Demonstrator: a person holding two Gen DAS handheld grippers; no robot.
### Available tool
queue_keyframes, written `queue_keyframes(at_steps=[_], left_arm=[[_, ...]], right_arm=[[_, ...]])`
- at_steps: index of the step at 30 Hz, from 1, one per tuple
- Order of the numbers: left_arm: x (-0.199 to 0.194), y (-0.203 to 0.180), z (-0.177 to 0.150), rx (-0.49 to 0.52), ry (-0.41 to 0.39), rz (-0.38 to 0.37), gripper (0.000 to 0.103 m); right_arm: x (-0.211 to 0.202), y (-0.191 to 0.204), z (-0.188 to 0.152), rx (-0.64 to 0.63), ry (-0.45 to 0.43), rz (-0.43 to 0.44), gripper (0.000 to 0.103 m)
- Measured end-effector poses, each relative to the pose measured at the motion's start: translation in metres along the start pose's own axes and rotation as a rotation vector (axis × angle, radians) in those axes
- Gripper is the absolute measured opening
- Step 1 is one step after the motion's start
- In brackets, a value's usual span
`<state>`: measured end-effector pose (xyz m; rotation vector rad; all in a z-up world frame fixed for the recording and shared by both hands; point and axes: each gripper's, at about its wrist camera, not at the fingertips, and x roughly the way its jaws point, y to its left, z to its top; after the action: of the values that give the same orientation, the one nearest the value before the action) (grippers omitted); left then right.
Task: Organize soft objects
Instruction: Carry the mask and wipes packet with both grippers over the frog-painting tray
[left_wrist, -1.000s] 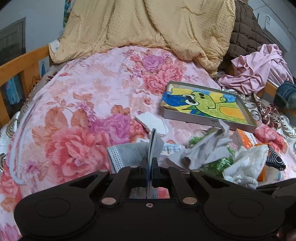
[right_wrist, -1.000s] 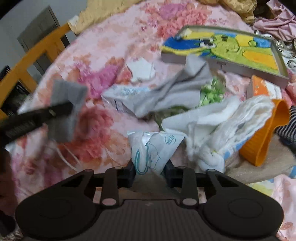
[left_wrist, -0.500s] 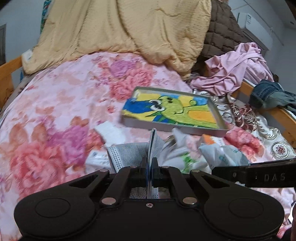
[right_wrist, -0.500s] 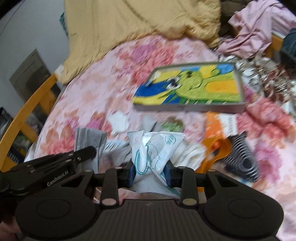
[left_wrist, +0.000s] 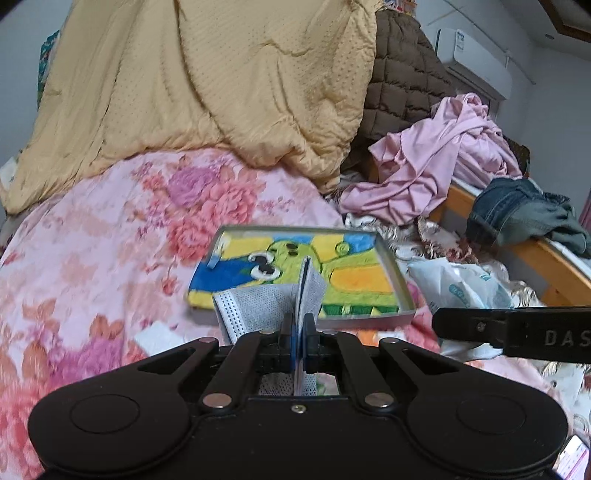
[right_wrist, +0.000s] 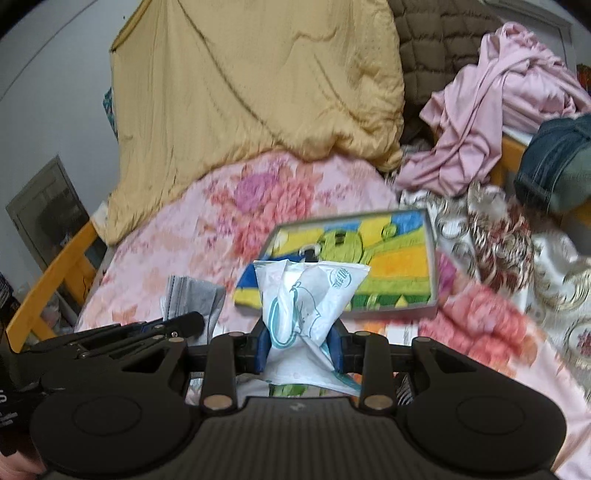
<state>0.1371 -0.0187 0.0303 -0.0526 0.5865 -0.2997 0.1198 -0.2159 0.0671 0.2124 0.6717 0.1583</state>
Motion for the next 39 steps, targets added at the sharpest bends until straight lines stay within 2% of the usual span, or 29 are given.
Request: queue_keyframes(at_steps=[5,16,24,39], left_arm=[[0.009,-0.006,0.022,0.006,-0.02,-0.007,0.002],[0.062,-0.001,0.056,-0.028,-0.028,0.0,0.002],[0.09,0.004,0.082,0.003,-0.039,0.006,0.002],[0.143,0.032,0.092,0.002,-0.005,0.032,0.002]], right_arm=[[0.0,-0.007,0.02,-0.009,-0.042,-0.019,0.035],[0.032,-0.019,0.057,-0.023,-0.093,-0.09,0.036],[0.055,-0.025,0.084,-0.024,-0.113,-0.119,0.036],[0.107,-0.02,0.105,-0.063,-0.095,-0.145,0.037]])
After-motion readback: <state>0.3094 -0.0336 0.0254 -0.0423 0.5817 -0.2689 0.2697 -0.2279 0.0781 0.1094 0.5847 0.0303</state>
